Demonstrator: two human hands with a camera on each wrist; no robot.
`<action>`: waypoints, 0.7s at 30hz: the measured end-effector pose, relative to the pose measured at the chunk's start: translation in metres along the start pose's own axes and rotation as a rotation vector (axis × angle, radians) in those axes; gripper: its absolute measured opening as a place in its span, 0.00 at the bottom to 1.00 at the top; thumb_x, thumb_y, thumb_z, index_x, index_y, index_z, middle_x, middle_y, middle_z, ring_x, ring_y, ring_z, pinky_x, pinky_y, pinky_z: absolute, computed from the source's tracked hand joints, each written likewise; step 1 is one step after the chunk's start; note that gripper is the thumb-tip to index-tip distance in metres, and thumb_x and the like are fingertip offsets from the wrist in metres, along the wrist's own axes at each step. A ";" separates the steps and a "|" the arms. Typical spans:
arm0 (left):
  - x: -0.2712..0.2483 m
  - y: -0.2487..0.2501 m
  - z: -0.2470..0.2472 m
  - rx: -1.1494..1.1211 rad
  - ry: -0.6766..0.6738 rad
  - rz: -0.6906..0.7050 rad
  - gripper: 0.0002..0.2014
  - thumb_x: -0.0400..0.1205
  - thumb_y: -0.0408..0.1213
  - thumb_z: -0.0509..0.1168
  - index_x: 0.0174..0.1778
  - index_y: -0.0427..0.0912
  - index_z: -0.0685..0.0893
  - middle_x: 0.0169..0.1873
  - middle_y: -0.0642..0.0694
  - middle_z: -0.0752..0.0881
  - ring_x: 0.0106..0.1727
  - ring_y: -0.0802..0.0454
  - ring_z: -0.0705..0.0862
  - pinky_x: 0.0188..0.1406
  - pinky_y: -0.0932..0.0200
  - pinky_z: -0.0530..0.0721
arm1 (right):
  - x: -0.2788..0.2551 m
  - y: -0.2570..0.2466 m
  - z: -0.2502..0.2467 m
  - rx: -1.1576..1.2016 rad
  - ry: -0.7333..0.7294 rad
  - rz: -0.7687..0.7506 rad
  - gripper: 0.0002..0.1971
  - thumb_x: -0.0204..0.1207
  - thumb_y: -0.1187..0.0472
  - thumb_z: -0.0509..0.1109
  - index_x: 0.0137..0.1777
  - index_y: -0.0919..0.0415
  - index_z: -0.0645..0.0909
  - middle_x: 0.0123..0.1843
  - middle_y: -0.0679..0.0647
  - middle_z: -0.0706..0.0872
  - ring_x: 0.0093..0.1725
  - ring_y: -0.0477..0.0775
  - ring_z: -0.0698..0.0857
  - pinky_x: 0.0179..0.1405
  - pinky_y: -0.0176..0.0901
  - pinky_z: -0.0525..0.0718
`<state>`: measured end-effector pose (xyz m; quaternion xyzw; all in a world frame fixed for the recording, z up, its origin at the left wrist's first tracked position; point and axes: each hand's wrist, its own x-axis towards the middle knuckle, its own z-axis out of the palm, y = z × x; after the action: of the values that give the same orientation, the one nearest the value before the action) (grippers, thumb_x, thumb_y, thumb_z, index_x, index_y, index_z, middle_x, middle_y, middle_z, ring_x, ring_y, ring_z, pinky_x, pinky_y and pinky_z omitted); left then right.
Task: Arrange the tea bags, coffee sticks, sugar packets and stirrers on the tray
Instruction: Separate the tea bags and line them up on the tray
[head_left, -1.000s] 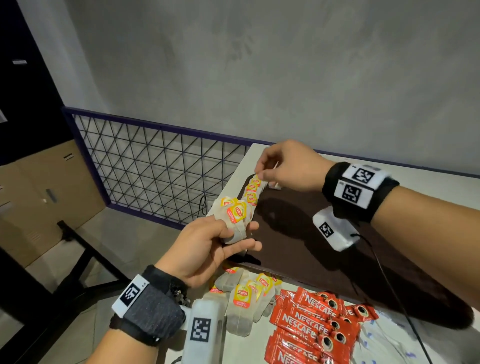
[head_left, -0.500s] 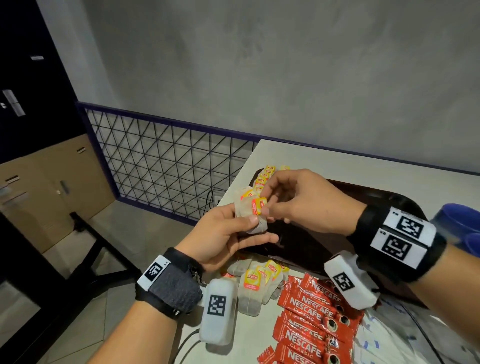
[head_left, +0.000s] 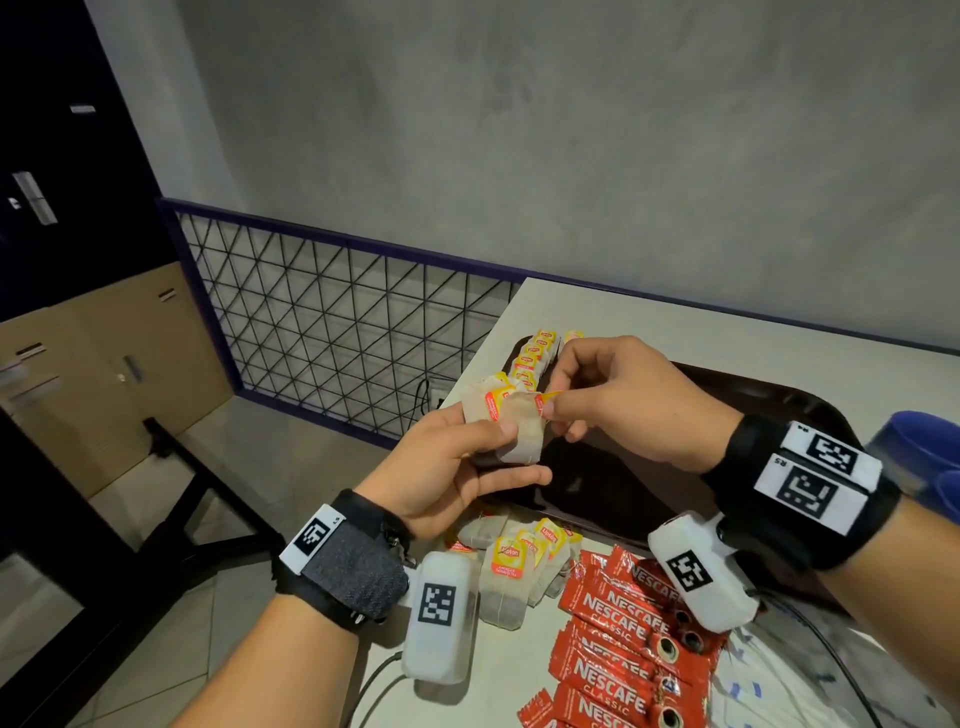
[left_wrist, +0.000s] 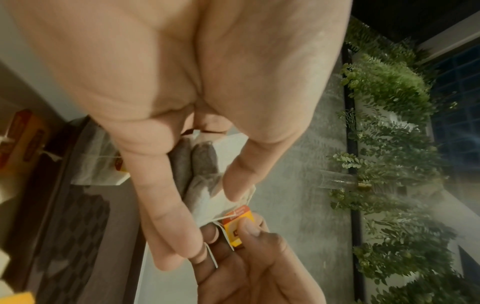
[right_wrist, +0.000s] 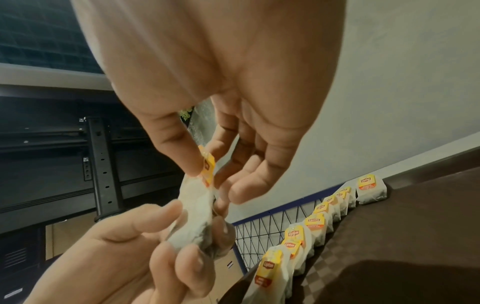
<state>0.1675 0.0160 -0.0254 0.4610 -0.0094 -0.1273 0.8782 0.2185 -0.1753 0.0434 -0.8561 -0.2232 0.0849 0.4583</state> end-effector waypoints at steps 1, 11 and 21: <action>0.000 0.000 -0.001 -0.012 -0.004 0.000 0.19 0.84 0.23 0.63 0.72 0.25 0.79 0.63 0.25 0.87 0.59 0.33 0.90 0.51 0.42 0.92 | 0.000 0.000 -0.001 0.018 0.010 0.004 0.05 0.78 0.72 0.76 0.48 0.74 0.84 0.43 0.70 0.91 0.38 0.60 0.91 0.44 0.47 0.92; 0.002 0.002 0.000 0.051 0.108 0.070 0.12 0.88 0.30 0.64 0.65 0.30 0.84 0.52 0.32 0.92 0.48 0.38 0.93 0.42 0.51 0.94 | 0.000 0.000 -0.002 0.117 0.055 -0.030 0.09 0.73 0.64 0.83 0.50 0.67 0.90 0.43 0.66 0.92 0.43 0.67 0.92 0.45 0.50 0.94; 0.007 -0.001 -0.005 0.179 0.162 0.086 0.23 0.81 0.45 0.71 0.66 0.31 0.83 0.42 0.33 0.90 0.28 0.46 0.87 0.20 0.64 0.84 | 0.002 0.002 -0.001 0.174 0.071 -0.065 0.08 0.72 0.67 0.83 0.50 0.67 0.91 0.42 0.61 0.94 0.40 0.59 0.94 0.43 0.49 0.95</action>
<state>0.1750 0.0175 -0.0296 0.5456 0.0303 -0.0506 0.8360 0.2213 -0.1759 0.0422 -0.8079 -0.2262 0.0585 0.5411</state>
